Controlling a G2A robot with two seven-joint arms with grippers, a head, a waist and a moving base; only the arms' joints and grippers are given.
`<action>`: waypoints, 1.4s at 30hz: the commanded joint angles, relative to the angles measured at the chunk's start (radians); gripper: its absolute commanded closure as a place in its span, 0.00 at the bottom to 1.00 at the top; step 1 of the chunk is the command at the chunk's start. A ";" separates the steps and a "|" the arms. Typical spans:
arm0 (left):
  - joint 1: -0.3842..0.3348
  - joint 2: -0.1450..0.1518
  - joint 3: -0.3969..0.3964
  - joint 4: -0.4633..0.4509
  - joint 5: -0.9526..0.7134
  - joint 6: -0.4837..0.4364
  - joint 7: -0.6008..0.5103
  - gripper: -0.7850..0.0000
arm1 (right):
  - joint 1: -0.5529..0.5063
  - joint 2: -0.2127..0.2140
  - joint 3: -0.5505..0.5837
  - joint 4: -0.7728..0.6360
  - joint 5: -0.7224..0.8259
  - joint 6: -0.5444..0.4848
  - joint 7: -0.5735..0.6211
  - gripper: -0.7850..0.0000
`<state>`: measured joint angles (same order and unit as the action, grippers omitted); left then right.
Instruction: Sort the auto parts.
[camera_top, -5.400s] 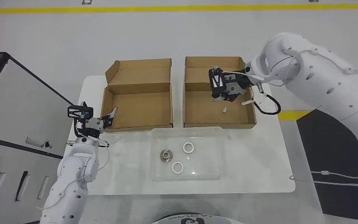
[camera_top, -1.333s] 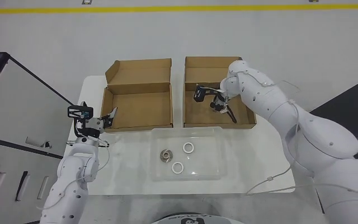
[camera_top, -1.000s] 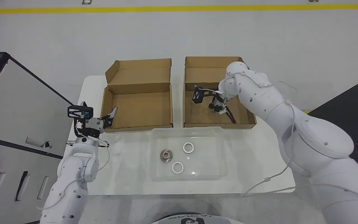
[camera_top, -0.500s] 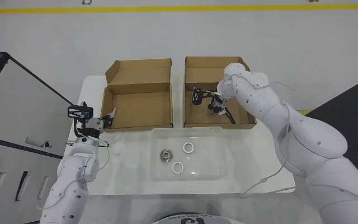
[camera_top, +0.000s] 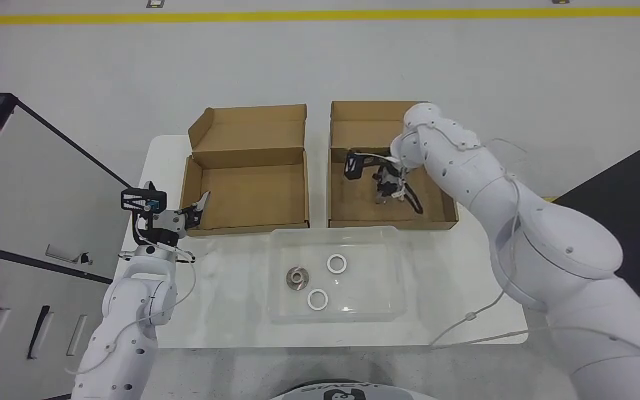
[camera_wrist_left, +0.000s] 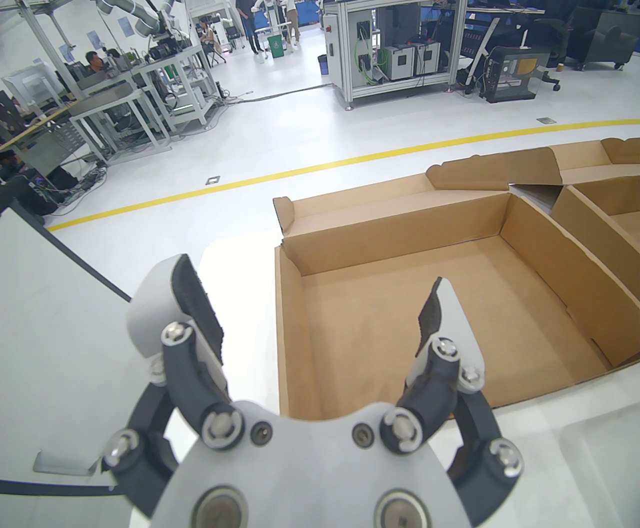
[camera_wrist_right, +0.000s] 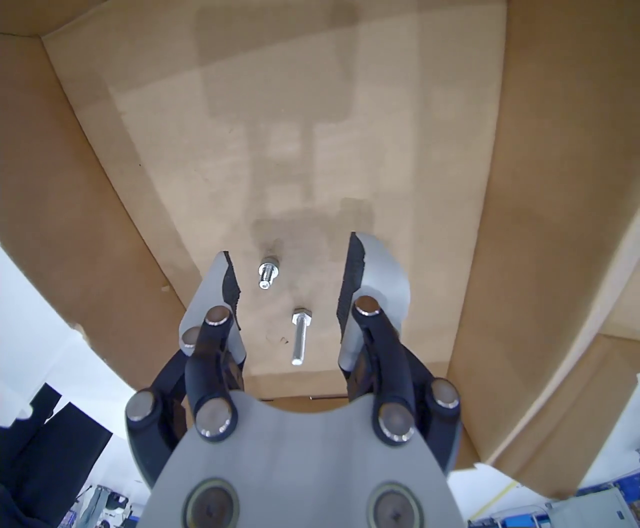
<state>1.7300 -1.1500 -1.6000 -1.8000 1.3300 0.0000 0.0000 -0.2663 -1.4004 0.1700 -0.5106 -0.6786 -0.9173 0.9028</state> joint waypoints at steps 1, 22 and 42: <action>0.000 0.000 0.000 0.000 0.000 0.000 0.000 0.00 | 0.011 0.004 0.000 -0.004 0.005 -0.012 -0.012 0.24; 0.000 0.000 0.000 0.000 0.000 0.000 0.000 0.00 | 0.122 0.204 0.032 -0.298 0.183 -0.095 -0.101 0.00; 0.000 0.000 0.000 0.000 0.000 0.000 0.000 0.00 | 0.049 0.548 0.113 -0.802 0.268 -0.095 -0.299 0.00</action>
<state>1.7300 -1.1500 -1.6000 -1.8000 1.3300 0.0000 0.0000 -0.2134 -0.8674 0.2817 -1.2973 -0.4149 -1.0123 0.6203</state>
